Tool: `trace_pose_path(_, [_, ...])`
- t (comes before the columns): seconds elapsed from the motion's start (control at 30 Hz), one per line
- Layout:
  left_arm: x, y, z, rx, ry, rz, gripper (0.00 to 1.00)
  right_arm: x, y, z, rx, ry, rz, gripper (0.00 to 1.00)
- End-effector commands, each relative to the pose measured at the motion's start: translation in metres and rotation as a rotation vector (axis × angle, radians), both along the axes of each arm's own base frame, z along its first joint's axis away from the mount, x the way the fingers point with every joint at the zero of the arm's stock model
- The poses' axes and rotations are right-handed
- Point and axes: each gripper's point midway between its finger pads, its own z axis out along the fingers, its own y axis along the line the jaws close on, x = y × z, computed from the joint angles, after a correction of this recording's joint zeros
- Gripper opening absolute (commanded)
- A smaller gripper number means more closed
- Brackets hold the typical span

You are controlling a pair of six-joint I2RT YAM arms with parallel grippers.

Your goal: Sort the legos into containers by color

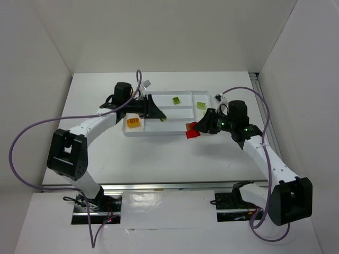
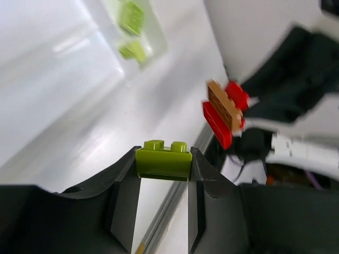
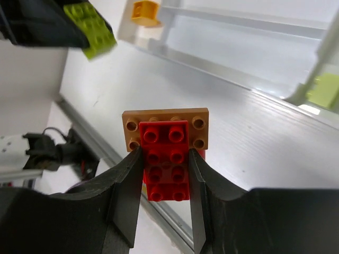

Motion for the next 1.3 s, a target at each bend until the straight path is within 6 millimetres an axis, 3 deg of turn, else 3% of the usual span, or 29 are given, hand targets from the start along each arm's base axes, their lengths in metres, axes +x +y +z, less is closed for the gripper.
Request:
trace_pose_path(0.0, [0.059,0.007,0.005,0.109,0.042,0.246,0.00,0.012,-0.021,0.020,-0.056,-0.067,-0.151,0.19])
trace_pose_path(0.03, [0.072,0.008,0.006,0.126,0.034,0.277,0.00,0.011,-0.021,0.023,-0.053,-0.077,-0.152,0.19])
trace_pose_path(0.07, [0.092,0.011,-0.013,0.176,0.052,0.333,0.00,0.010,-0.023,0.020,-0.059,-0.074,-0.159,0.19])
trace_pose_path(0.1, [0.105,0.012,-0.016,0.195,0.049,0.362,0.00,0.008,-0.024,0.013,-0.063,-0.049,-0.171,0.19])
trace_pose_path(0.13, [0.125,0.011,-0.003,0.198,0.012,0.398,0.00,0.006,-0.024,0.018,-0.058,-0.063,-0.172,0.19])
trace_pose_path(0.17, [0.139,0.015,-0.029,0.256,0.053,0.439,0.00,0.001,-0.023,0.014,-0.060,-0.055,-0.162,0.19])
trace_pose_path(0.23, [0.165,0.017,-0.022,0.253,0.016,0.480,0.00,-0.002,-0.023,0.008,-0.066,-0.036,-0.162,0.19])
trace_pose_path(0.3, [0.177,0.016,-0.030,0.271,0.025,0.495,0.00,-0.005,-0.021,0.009,-0.074,-0.042,-0.158,0.19])
trace_pose_path(0.33, [0.185,0.019,-0.049,0.291,0.058,0.499,0.00,-0.005,-0.022,0.007,-0.083,-0.033,-0.166,0.19])
trace_pose_path(0.37, [0.196,0.018,-0.041,0.290,0.031,0.505,0.00,-0.005,-0.024,0.011,-0.087,-0.043,-0.179,0.19])
trace_pose_path(0.5, [0.212,0.017,-0.066,0.330,0.059,0.512,0.00,-0.008,-0.027,0.010,-0.109,-0.038,-0.186,0.19])
trace_pose_path(0.63, [0.220,0.015,-0.073,0.346,0.051,0.501,0.22,-0.008,-0.028,0.008,-0.118,-0.030,-0.193,0.19])
trace_pose_path(0.7, [0.223,0.018,-0.081,0.367,0.049,0.512,0.50,-0.010,-0.029,0.007,-0.121,-0.021,-0.192,0.19])
trace_pose_path(0.8, [0.219,0.018,-0.088,0.396,0.050,0.511,0.82,-0.010,-0.029,0.006,-0.121,-0.021,-0.192,0.19])
trace_pose_path(0.83, [0.219,0.018,-0.081,0.394,0.032,0.508,0.87,-0.008,-0.028,0.008,-0.118,-0.029,-0.193,0.19])
trace_pose_path(0.97, [0.214,0.024,-0.069,0.414,0.002,0.514,0.90,-0.007,-0.025,0.004,-0.121,-0.021,-0.183,0.19])
trace_pose_path(1.03, [0.201,0.024,-0.048,0.409,-0.035,0.500,0.90,-0.008,-0.020,0.005,-0.099,-0.011,-0.160,0.19])
trace_pose_path(1.07, [0.192,0.022,-0.039,0.392,-0.035,0.480,0.86,-0.010,-0.018,0.006,-0.090,-0.009,-0.144,0.19])
trace_pose_path(1.1, [0.175,0.012,-0.004,0.348,-0.097,0.443,0.84,-0.012,-0.010,0.010,-0.063,-0.022,-0.094,0.19])
trace_pose_path(1.13, [0.150,0.005,-0.012,0.339,-0.088,0.362,0.83,-0.013,-0.007,0.013,-0.047,-0.031,-0.073,0.19])
trace_pose_path(1.2, [0.124,-0.013,0.017,0.229,-0.197,0.255,0.82,-0.020,0.004,0.022,0.006,-0.053,0.003,0.19])
trace_pose_path(1.23, [0.086,-0.018,0.023,0.159,-0.188,0.153,0.85,-0.023,0.007,0.021,0.020,-0.055,0.026,0.19])
trace_pose_path(1.27, [0.071,-0.021,0.029,0.115,-0.198,0.099,0.86,-0.026,0.010,0.020,0.036,-0.055,0.053,0.19])
